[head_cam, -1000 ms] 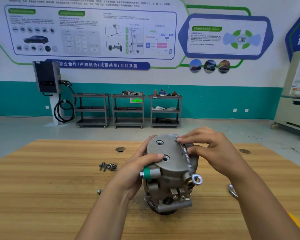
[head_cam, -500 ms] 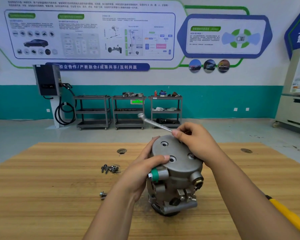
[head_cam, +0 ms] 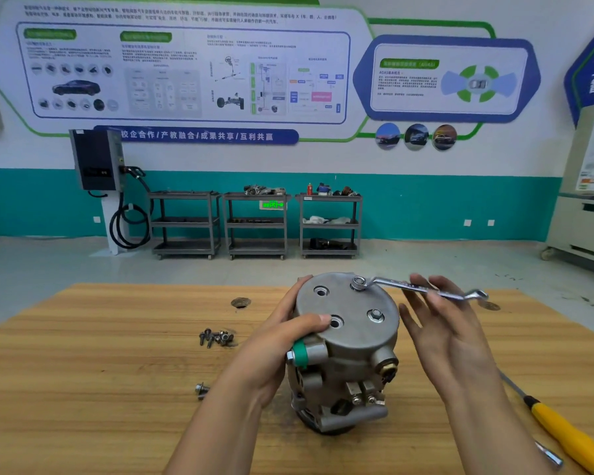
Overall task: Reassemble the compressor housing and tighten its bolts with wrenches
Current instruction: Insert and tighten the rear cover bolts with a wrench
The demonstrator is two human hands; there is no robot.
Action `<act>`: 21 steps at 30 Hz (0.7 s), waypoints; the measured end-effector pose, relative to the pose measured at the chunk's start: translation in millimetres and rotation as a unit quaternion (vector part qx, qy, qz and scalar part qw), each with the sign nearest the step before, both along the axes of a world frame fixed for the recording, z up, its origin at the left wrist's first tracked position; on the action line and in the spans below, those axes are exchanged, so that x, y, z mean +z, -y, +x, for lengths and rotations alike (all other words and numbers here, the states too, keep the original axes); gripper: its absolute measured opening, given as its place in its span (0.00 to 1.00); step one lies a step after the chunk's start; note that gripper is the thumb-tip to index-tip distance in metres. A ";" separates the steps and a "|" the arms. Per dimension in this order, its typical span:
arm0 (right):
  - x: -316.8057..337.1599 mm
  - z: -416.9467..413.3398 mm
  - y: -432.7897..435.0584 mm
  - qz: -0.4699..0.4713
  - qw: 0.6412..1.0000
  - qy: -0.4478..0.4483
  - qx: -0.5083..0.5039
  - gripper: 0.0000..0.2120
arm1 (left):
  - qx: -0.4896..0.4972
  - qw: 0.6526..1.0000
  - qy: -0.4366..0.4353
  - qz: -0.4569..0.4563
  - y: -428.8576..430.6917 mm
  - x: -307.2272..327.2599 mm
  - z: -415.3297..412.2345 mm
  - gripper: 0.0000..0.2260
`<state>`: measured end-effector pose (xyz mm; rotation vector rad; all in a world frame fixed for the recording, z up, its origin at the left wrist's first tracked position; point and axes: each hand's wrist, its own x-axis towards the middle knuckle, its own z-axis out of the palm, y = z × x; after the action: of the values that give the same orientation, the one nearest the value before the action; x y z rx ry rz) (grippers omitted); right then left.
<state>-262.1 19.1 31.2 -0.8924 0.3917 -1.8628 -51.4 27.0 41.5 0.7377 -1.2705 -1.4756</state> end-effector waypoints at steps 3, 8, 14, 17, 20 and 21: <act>-16.2 8.5 -25.6 -0.063 0.989 -0.089 -0.098 0.11 | -0.001 1.000 -0.004 -0.004 0.6 -0.6 1.4 0.30; -23.7 33.9 -53.2 -0.133 0.870 -0.422 -0.217 0.20 | 0.001 1.000 0.001 -0.008 0.1 -1.5 -1.9 0.31; 22.3 52.1 -43.8 -0.126 0.720 -0.626 -0.270 0.11 | 0.000 0.999 0.016 -0.030 -1.4 -0.4 -2.3 0.30; 42.0 58.6 -25.8 -0.102 0.678 -0.683 -0.253 0.13 | 0.008 0.999 0.022 -0.030 -2.3 -0.6 -2.4 0.23; 55.7 64.3 -4.4 -0.079 0.613 -0.747 -0.243 0.18 | 0.009 0.999 0.028 -0.028 -0.7 -1.0 -0.5 0.27; 59.9 64.6 1.8 -0.058 0.601 -0.758 -0.247 0.18 | 0.012 0.999 0.026 -0.025 -0.7 -0.9 -0.1 0.28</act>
<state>-197.6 17.3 91.0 -2.5488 1.6726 -1.0138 -51.5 27.7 40.6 0.7605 -1.3293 -1.4071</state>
